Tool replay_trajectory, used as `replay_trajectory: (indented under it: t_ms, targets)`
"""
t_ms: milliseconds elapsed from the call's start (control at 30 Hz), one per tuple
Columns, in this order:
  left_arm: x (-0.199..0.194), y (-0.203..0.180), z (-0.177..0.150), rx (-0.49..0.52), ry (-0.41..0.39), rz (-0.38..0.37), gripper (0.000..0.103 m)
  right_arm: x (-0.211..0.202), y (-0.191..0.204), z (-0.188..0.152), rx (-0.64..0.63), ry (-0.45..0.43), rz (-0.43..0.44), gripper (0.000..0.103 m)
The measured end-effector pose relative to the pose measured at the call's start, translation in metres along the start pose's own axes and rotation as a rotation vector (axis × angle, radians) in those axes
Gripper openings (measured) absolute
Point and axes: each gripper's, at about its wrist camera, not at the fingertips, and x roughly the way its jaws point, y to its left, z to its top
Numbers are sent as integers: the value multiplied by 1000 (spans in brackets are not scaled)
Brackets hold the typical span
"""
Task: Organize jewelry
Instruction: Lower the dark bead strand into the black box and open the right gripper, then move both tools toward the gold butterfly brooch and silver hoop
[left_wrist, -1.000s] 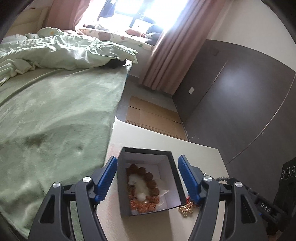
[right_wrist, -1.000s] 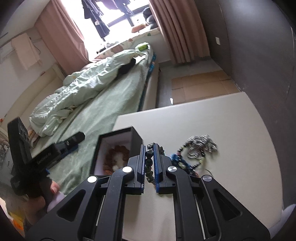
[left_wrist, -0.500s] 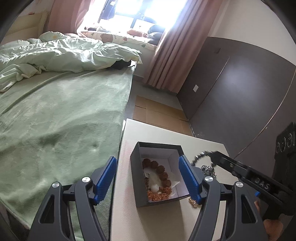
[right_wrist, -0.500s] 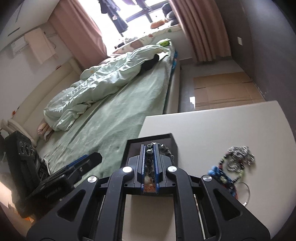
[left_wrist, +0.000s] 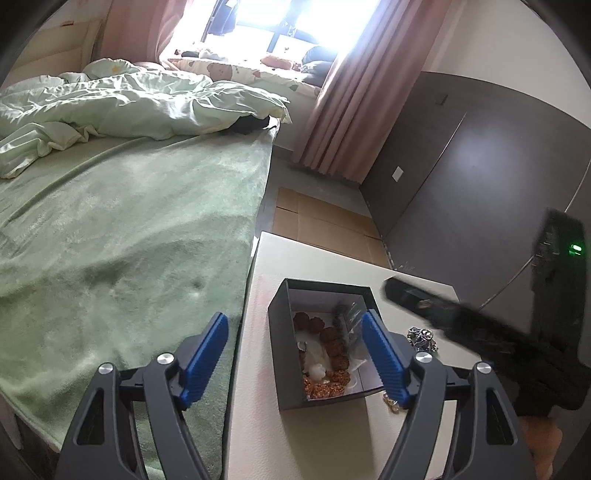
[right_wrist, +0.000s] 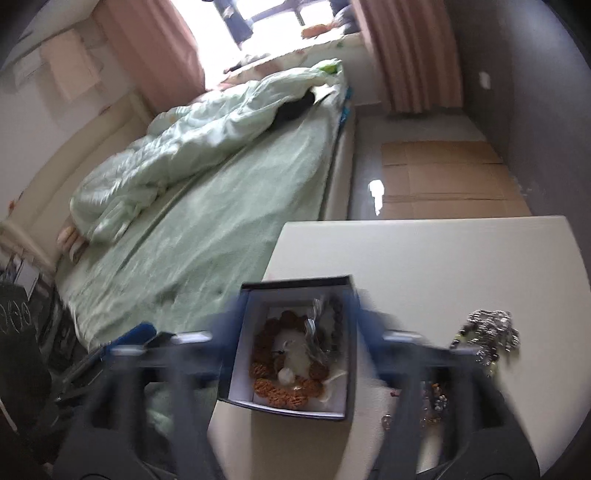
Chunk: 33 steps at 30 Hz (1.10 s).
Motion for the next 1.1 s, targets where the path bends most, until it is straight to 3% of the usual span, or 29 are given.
replay_trajectory:
  t_ms: [133, 467, 700, 900, 1100]
  targets:
    - [2, -1, -1, 0, 6, 1, 73, -24, -16, -3, 51, -47, 9, 82]
    - [0, -18, -2, 47, -11, -13, 94, -77, -65, -11, 143, -140, -63, 91]
    - [7, -38, -5, 68, 15, -63, 94, -96, -95, -29, 166, -112, -99, 98]
    - [9, -68, -13, 165, 20, -100, 94, -105, -110, -38, 172, -79, -119, 98]
    - [11, -100, -33, 231, 52, -97, 81, -111, -125, -50, 196, -49, -148, 98]
